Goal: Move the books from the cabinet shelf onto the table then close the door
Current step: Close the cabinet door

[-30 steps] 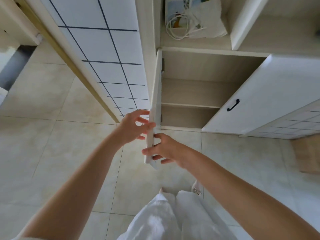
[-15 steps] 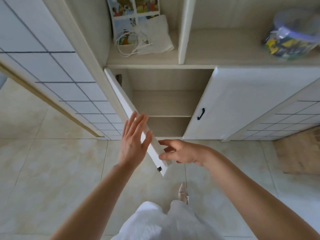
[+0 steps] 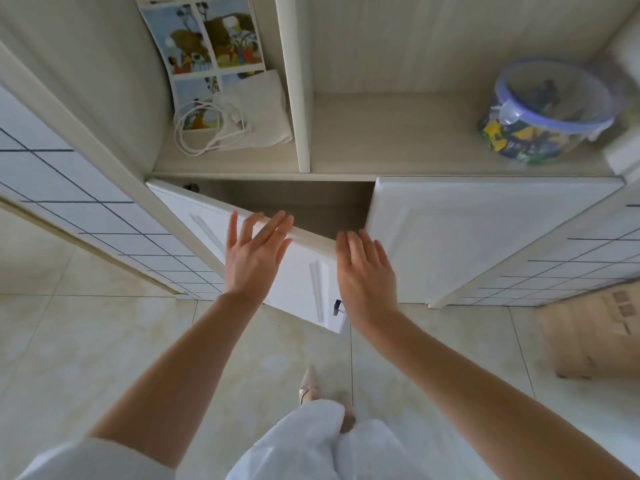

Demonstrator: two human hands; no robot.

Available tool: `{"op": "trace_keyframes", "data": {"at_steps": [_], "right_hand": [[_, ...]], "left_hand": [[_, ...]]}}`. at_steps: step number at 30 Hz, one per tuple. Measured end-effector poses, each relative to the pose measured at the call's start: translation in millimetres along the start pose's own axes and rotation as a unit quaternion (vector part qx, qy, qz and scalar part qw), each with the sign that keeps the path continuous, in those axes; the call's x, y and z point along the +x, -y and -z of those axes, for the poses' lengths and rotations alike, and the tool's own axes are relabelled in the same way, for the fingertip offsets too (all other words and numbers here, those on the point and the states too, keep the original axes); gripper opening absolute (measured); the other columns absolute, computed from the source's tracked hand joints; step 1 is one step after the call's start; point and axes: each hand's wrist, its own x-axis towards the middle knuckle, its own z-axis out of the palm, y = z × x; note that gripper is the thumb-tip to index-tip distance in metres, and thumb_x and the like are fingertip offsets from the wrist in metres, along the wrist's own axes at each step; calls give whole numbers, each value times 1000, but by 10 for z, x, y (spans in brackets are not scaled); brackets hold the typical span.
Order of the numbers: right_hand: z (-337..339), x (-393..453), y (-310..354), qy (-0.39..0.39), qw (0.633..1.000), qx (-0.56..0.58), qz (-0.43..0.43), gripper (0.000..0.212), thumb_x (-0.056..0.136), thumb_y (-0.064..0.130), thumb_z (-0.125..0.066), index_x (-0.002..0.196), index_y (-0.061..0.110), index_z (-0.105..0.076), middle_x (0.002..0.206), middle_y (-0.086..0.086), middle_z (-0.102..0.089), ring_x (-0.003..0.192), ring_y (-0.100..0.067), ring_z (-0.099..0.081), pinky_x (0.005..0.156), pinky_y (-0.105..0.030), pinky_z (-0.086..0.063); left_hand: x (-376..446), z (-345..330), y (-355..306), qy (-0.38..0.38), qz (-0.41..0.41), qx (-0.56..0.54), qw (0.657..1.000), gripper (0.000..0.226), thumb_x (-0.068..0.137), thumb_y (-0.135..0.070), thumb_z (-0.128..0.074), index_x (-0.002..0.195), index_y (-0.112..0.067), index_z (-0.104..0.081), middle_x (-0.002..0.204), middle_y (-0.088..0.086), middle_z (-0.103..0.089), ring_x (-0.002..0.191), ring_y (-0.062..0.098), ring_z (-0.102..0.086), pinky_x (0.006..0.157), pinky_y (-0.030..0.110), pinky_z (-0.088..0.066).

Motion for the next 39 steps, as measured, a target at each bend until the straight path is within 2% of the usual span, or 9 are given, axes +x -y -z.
{"op": "trace_keyframes", "data": {"at_steps": [2,4,6,9,11,13,16,29,39], "right_hand": [[-139,8,-78,7,1000,1,7,64,83,6,-35,146,-4,-29,149,-23,-37,141,-39,-30,114,-51,-30],[-211,71,-176,13,999,-25,16,70,84,6,-32,151,-1,-11,159,-20,-13,148,-35,-9,118,-51,-16],[-241,173,-233,15,998,-52,16,71,86,5,-31,151,0,-4,160,-19,-3,148,-34,-1,119,-51,-13],[-256,382,-293,-6,999,-52,4,63,88,2,-28,150,-1,-17,159,-22,-12,147,-36,-10,117,-52,-21],[-293,537,-354,-20,999,-43,5,58,90,-1,-16,147,-2,-26,156,-26,-19,145,-39,-17,115,-53,-26],[-317,672,-409,-32,999,-37,4,62,91,1,1,146,-4,-27,154,-28,-22,144,-41,-19,115,-53,-26],[-338,778,-441,-43,998,-55,8,66,90,3,9,148,-3,-23,156,-25,-20,145,-39,-18,116,-53,-23],[-432,1122,-498,-105,992,-63,-14,59,93,-3,-7,147,0,-31,154,-18,-31,141,-37,-32,112,-54,-31],[-469,1126,-500,-114,991,-72,-18,60,91,-3,-12,150,2,-22,157,-16,-26,142,-36,-29,115,-52,-26]], "left_hand": [[122,-75,71,-7,-28,4,1000,30,95,-28,-60,123,-17,-66,125,0,-67,118,29,-58,111,54,-32],[186,-137,85,1,-34,-20,999,31,95,-27,-59,124,-17,-65,130,4,-63,125,30,-55,111,52,-34],[240,-189,39,13,-11,-54,998,34,95,-26,-60,127,-15,-62,138,9,-56,132,30,-48,112,51,-35],[341,-269,-26,29,47,-77,995,48,96,-29,-55,139,-10,-48,147,9,-46,140,25,-37,116,47,-30],[436,-342,-13,34,59,-76,995,53,99,-34,-48,145,-8,-39,150,8,-40,144,24,-30,118,46,-25],[522,-422,29,46,50,-63,996,55,100,-36,-43,147,-9,-35,153,7,-36,145,24,-26,119,47,-21],[590,-519,94,59,39,-48,996,54,101,-36,-40,149,-10,-32,155,5,-33,146,24,-23,120,48,-18],[754,-727,101,-12,41,-17,999,47,101,-24,-49,142,-3,-43,149,11,-43,141,24,-35,116,51,-27],[747,-753,108,-21,29,-7,999,47,101,-22,-48,142,-1,-42,149,13,-43,141,25,-36,115,50,-28]]}}
